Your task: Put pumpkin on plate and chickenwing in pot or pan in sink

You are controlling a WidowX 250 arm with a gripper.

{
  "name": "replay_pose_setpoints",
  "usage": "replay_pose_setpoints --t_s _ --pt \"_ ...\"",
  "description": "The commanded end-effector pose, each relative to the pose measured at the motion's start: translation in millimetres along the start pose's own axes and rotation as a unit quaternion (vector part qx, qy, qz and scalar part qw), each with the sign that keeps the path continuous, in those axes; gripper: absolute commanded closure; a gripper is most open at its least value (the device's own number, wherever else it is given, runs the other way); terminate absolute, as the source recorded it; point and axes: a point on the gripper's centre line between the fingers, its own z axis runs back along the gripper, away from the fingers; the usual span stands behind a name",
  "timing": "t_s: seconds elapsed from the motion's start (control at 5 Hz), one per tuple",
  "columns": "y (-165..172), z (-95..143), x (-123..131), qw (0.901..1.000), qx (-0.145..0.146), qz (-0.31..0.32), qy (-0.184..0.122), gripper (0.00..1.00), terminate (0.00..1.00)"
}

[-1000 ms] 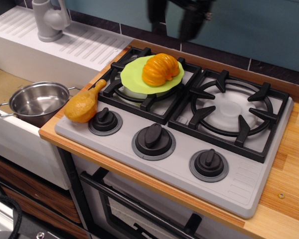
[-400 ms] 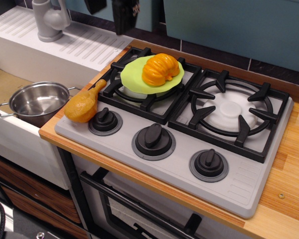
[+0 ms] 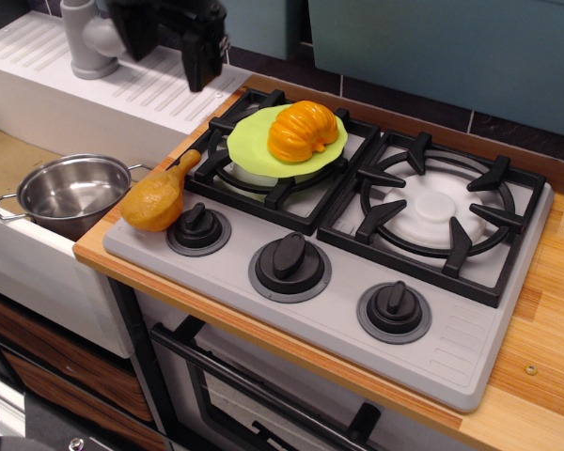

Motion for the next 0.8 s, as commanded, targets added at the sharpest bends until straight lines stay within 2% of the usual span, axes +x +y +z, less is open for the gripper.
replay_pose_setpoints --t_s 0.0,0.6 --pt "0.5 -9.5 -1.0 0.9988 0.014 0.031 -0.035 0.0 0.0" --pt "6.3 -40.9 -5.3 0.9974 0.006 0.034 -0.064 0.0 0.0"
